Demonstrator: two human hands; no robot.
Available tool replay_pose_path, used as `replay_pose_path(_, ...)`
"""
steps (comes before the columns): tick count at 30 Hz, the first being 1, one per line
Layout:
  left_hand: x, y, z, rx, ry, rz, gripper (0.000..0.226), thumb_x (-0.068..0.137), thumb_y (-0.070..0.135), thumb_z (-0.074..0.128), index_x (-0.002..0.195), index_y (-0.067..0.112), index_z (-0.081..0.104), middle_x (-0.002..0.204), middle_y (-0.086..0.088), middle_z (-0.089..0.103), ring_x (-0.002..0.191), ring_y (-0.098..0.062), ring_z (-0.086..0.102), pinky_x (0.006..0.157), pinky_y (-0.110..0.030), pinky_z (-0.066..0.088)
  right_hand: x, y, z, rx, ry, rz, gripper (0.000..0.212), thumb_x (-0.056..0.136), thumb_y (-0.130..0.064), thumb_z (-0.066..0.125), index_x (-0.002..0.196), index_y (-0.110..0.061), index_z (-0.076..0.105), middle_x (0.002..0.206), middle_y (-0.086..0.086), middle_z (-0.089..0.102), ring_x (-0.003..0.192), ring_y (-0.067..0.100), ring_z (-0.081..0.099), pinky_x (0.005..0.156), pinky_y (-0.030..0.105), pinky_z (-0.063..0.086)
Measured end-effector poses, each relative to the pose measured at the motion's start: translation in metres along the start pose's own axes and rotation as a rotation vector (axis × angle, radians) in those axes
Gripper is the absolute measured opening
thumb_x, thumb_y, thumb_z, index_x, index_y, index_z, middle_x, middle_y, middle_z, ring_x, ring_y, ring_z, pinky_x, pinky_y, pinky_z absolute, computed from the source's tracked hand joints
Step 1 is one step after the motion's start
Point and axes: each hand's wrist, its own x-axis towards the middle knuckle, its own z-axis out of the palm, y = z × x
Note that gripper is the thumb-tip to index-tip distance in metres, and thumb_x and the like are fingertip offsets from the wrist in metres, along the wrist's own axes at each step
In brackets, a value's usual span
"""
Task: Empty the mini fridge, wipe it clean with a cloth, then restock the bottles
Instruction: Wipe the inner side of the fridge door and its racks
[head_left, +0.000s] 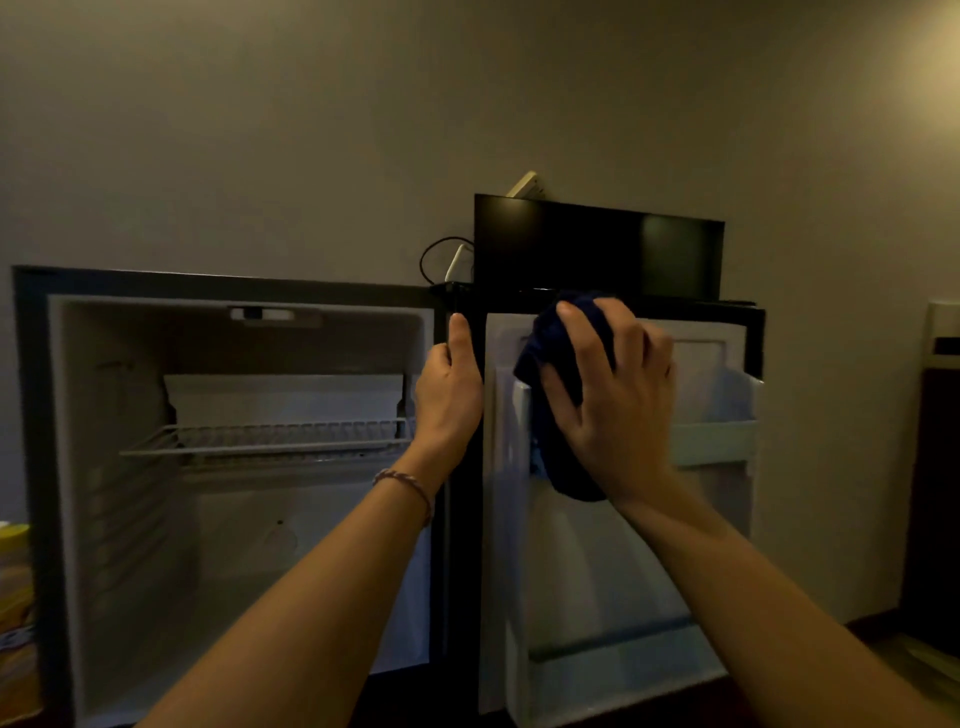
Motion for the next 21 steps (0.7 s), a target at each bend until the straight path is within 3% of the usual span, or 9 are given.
replay_pose_path(3,-0.002,0.001,-0.001,0.073,0.021,0.037,0.069,0.096,0.071,0.017,0.095,0.02,0.062,0.093,-0.004,0.067,0.086,-0.018,0.063,0.077,-0.039,0.052,0.027,-0.013,0.006,-0.008,-0.075,-0.092,0.046,0.096,-0.042,0.051,0.139,-0.028,0.042,0.141,0.009,0.045,0.117,0.038,0.044,0.083,0.051,0.046)
replay_pose_path(7,-0.002,0.004,-0.005,0.018,-0.016,0.05,0.057,0.098,0.068,0.018,0.084,0.033,0.061,0.089,-0.002,0.069,0.085,-0.022,0.066,0.08,-0.048,0.053,0.042,-0.023,0.011,-0.025,-0.202,-0.174,0.044,0.093,-0.047,0.049,0.134,-0.033,0.053,0.142,0.003,0.049,0.126,0.038,0.038,0.085,0.051,0.041)
replay_pose_path(12,-0.001,-0.001,-0.009,-0.173,-0.103,-0.055,0.08,0.077,0.091,0.036,0.1,0.026,0.075,0.099,-0.007,0.076,0.096,-0.027,0.071,0.091,-0.055,0.055,0.038,-0.04,0.003,-0.073,-0.273,-0.139,0.052,0.091,-0.064,0.037,0.13,-0.036,0.055,0.147,0.0,0.044,0.133,0.036,0.034,0.089,0.051,0.033)
replay_pose_path(15,-0.004,0.003,-0.009,-0.147,-0.07,-0.066,0.067,0.082,0.085,0.043,0.095,0.028,0.076,0.097,-0.012,0.075,0.094,-0.029,0.072,0.084,-0.056,0.056,0.038,-0.043,0.003,-0.106,-0.255,-0.124,0.046,0.093,-0.061,0.04,0.126,-0.034,0.057,0.145,0.001,0.046,0.128,0.037,0.038,0.086,0.051,0.034)
replay_pose_path(17,-0.002,0.003,-0.008,-0.133,-0.028,-0.057,0.041,0.088,0.076,0.048,0.072,0.047,0.073,0.099,-0.018,0.074,0.096,-0.035,0.07,0.083,-0.058,0.056,0.039,-0.041,0.004,-0.11,-0.203,-0.125,0.036,0.094,-0.053,0.046,0.121,-0.033,0.06,0.14,0.001,0.051,0.123,0.034,0.041,0.084,0.049,0.036)
replay_pose_path(18,-0.002,0.005,-0.008,-0.125,-0.025,-0.053,0.039,0.089,0.075,0.049,0.066,0.051,0.071,0.1,-0.02,0.073,0.095,-0.037,0.069,0.082,-0.057,0.057,0.04,-0.04,0.005,-0.103,-0.176,-0.123,0.032,0.094,-0.051,0.048,0.117,-0.033,0.062,0.138,0.0,0.053,0.121,0.033,0.043,0.083,0.048,0.036)
replay_pose_path(19,-0.003,0.006,-0.009,-0.104,-0.022,-0.058,0.047,0.083,0.081,0.049,0.069,0.044,0.074,0.096,-0.021,0.073,0.091,-0.038,0.07,0.077,-0.055,0.056,0.042,-0.039,0.005,-0.094,-0.158,-0.123,0.03,0.094,-0.049,0.049,0.114,-0.033,0.063,0.135,0.0,0.055,0.118,0.032,0.045,0.082,0.047,0.036)
replay_pose_path(21,-0.003,0.006,-0.01,-0.093,-0.007,-0.084,0.101,0.06,0.101,0.043,0.085,0.008,0.072,0.082,-0.021,0.07,0.072,-0.034,0.065,0.064,-0.046,0.051,0.045,-0.035,0.005,-0.098,-0.147,-0.135,0.028,0.093,-0.048,0.051,0.111,-0.032,0.064,0.131,0.0,0.056,0.114,0.032,0.048,0.08,0.046,0.036)
